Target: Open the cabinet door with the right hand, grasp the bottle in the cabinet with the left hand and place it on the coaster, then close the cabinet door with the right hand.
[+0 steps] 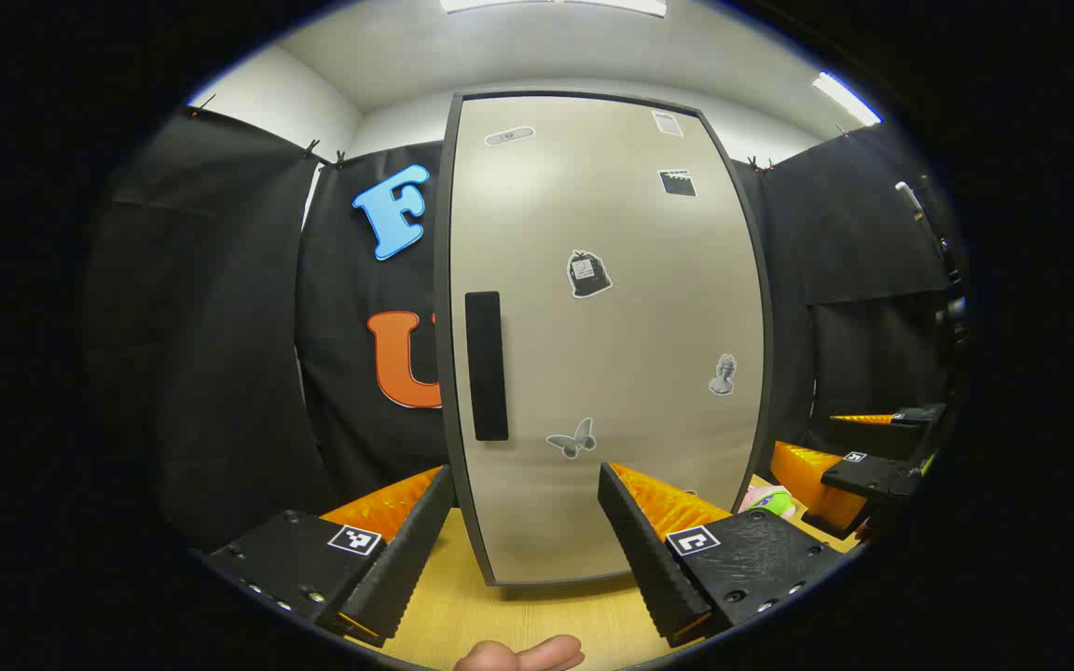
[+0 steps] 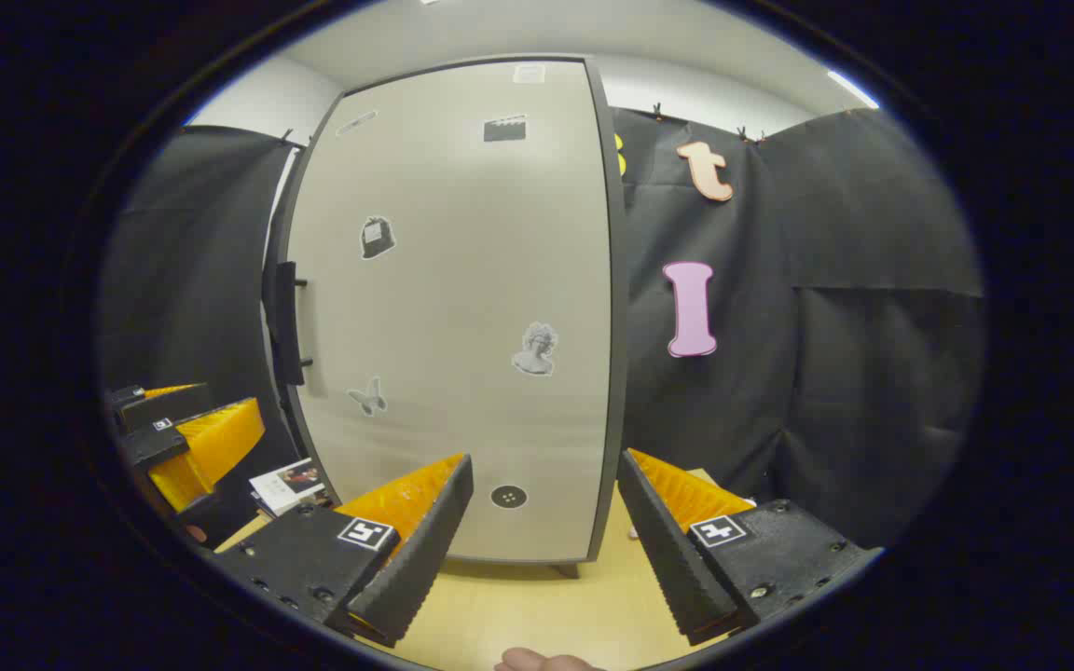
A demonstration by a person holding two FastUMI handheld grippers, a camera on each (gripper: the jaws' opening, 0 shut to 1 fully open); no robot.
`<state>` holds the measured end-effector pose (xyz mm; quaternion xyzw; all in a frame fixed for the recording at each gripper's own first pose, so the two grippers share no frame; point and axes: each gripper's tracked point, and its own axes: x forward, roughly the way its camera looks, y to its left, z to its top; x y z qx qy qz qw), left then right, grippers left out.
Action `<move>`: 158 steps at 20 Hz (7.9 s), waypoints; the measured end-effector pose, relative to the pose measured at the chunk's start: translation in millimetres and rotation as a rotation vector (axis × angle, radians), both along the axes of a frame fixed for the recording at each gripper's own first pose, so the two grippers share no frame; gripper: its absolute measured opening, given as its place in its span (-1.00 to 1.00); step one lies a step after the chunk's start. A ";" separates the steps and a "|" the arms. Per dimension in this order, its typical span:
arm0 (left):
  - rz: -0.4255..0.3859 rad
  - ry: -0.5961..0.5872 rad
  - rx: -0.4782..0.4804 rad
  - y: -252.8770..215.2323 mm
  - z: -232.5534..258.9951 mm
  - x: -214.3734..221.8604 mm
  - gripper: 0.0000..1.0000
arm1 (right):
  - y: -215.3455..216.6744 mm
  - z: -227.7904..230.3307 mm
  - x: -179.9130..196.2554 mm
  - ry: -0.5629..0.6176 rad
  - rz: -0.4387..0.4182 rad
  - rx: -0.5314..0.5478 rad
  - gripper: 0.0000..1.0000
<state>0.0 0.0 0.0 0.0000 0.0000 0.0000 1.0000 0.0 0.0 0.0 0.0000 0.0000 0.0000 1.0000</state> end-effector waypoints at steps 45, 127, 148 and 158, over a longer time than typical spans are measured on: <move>0.079 0.029 -0.091 81.3 -13.1 -124.4 0.90 | 163.2 52.4 23.3 -0.053 0.418 -0.062 0.94; -0.229 0.046 -0.084 -51.3 -40.4 24.9 0.90 | 50.9 3.3 -180.4 0.090 0.461 -0.031 -0.74; -0.128 -0.036 -0.035 -107.0 -13.3 224.4 0.90 | -20.5 2.7 -192.9 0.101 0.217 0.058 -0.65; -0.063 -0.033 0.003 -113.6 -15.6 265.3 0.92 | -87.7 3.2 -215.8 0.035 -0.043 0.178 -0.06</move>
